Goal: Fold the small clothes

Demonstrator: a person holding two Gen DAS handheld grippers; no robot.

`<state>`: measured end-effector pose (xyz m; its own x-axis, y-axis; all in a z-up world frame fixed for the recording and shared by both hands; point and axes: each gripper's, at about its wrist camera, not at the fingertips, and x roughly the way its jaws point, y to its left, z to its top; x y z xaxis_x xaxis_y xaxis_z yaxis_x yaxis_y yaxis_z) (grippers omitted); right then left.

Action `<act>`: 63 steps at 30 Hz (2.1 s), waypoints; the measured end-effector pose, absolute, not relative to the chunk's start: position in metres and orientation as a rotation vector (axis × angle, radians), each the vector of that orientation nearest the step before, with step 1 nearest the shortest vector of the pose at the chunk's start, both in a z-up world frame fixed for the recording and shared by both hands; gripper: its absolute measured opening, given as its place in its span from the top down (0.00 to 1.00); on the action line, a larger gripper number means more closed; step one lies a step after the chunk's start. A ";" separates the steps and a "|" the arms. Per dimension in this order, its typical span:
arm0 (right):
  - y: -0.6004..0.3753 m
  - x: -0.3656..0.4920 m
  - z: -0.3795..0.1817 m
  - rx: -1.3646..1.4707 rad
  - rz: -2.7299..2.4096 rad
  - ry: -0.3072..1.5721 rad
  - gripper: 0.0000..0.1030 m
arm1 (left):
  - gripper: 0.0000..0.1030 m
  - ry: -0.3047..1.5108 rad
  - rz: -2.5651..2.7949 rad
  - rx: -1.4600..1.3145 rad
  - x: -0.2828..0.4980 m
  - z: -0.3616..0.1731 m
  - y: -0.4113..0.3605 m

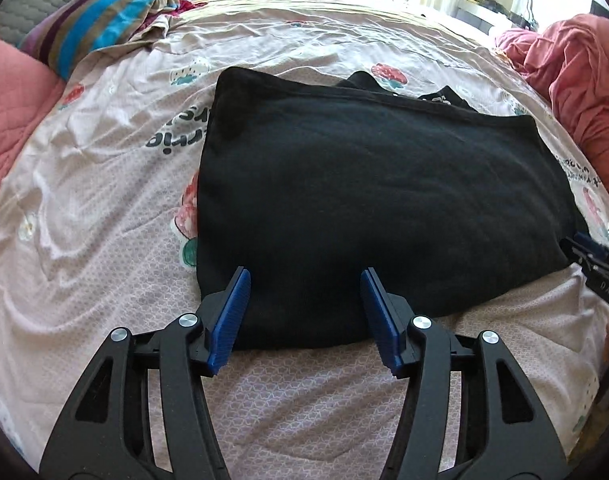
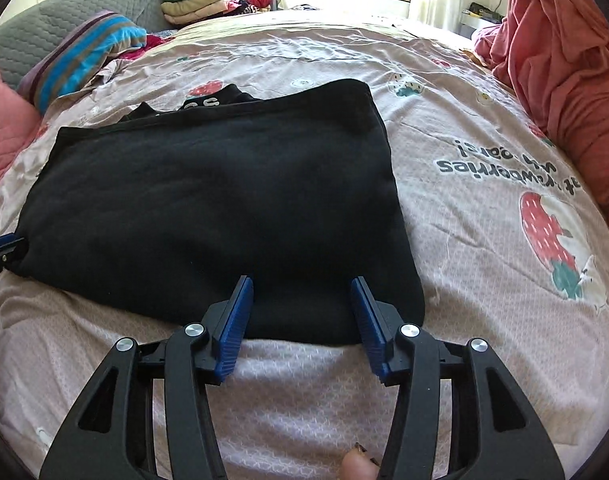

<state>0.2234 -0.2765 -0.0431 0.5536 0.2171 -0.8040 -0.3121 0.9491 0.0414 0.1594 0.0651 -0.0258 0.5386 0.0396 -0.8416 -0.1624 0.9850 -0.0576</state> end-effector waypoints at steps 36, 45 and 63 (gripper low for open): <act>-0.249 0.184 0.012 -0.070 0.365 0.794 0.04 | 0.09 0.895 0.181 -0.291 0.129 0.006 0.107; -0.223 0.178 0.020 -0.086 0.422 0.775 0.04 | 0.09 0.870 0.211 -0.325 0.124 0.011 0.122; -0.152 0.166 0.026 -0.150 0.579 0.752 0.04 | 0.09 0.853 0.286 -0.382 0.122 0.016 0.160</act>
<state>0.1659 -0.1525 0.0256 0.5833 0.4417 -0.6817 -0.5458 0.8346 0.0737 0.1218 0.1598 0.0157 0.6266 0.0926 -0.7738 -0.3932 0.8949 -0.2113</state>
